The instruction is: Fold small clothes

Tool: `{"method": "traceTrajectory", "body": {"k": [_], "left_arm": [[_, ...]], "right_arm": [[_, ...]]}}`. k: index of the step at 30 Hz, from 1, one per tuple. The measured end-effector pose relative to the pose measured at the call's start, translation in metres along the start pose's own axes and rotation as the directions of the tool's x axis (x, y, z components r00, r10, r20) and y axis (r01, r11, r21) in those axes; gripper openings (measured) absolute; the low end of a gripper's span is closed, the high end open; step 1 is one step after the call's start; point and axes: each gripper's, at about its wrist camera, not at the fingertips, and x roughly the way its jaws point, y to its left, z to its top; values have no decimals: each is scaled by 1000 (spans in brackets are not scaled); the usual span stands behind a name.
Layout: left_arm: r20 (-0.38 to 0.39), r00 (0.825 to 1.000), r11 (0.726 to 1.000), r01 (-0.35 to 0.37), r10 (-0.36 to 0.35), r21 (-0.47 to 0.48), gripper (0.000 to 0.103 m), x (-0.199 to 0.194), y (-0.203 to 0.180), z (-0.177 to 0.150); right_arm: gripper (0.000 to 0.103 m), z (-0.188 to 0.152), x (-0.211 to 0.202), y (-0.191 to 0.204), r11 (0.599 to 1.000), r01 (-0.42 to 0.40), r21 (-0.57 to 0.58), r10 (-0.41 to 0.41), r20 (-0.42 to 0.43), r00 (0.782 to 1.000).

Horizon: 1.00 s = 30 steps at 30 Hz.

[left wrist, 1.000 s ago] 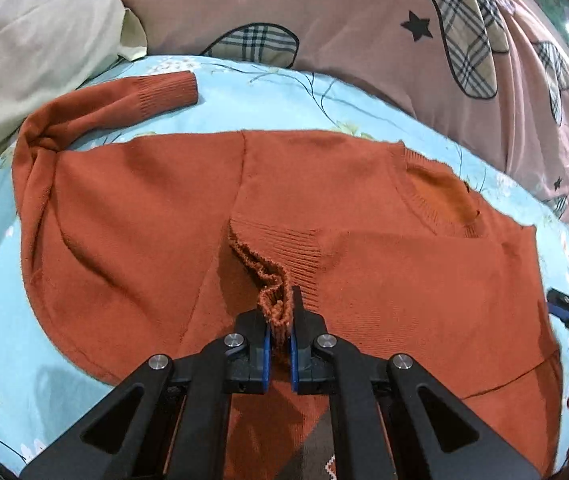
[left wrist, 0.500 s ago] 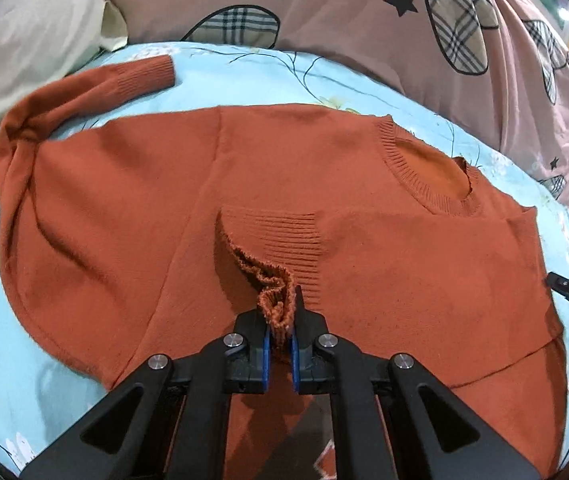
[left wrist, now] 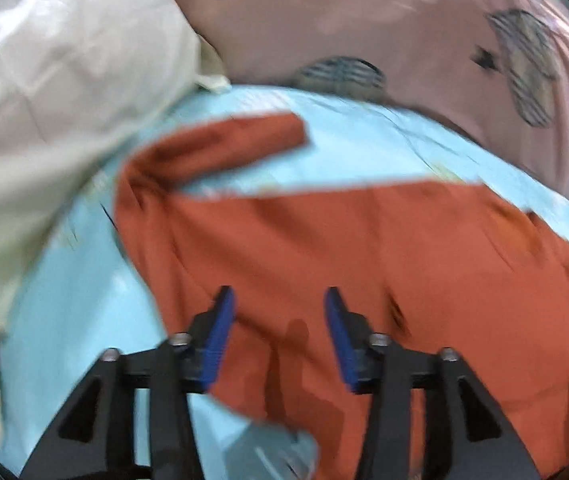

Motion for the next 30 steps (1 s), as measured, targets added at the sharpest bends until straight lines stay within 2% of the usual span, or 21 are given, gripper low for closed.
{"method": "traceTrajectory", "body": {"k": [3,5,7,10,11,12,13,14,15,16,19,21,22,25,27,30], "left_arm": [[20,994,992,-108,107,62,78,24,-1,33],[29,979,972,-203,201,117,80,47,-3,50],[17,965,953,-261,262,154,81,73,-4,65],[-12,956,946,-287,292,152,79,103,4,82],[-30,963,953,-262,269,150,68,113,7,86],[-41,971,962,-228,236,151,45,120,9,88],[-47,979,971,-187,196,152,36,122,10,90],[-45,981,972,-179,188,152,13,120,9,93],[-44,982,974,-173,181,145,5,115,9,94],[-38,986,979,-155,161,133,5,109,9,95],[16,999,995,-43,42,88,5,67,8,92],[53,998,997,36,-39,73,5,37,0,86],[68,992,993,98,-103,71,5,17,-10,81],[97,965,967,235,-244,98,5,-29,-49,62],[89,938,938,323,-335,123,5,-51,-83,46],[46,888,882,448,-458,145,5,-69,-137,16]], "right_arm": [[55,-16,5,28,997,-71,-24,71,-31,997],[55,-25,10,39,994,-103,-26,101,-60,993],[55,-30,17,47,992,-121,-26,118,-92,989],[55,-39,24,51,989,-146,-14,143,-134,981],[55,-42,24,52,988,-151,-11,148,-139,979],[55,-43,22,50,988,-153,-10,150,-143,978],[55,-43,22,49,988,-151,-10,149,-143,978],[55,-42,22,49,989,-150,-10,147,-140,979],[55,-42,21,49,989,-149,-9,146,-136,980],[55,-41,20,48,989,-147,-5,145,-120,982],[55,-42,9,43,989,-150,5,150,-84,985],[55,-42,5,42,987,-158,9,158,-65,985],[55,-42,3,42,988,-157,9,157,-57,986],[55,-44,-3,37,988,-151,26,152,-24,988],[55,-44,-5,32,988,-147,43,148,-20,989],[55,-46,-9,24,989,-133,63,134,-12,991]]}}
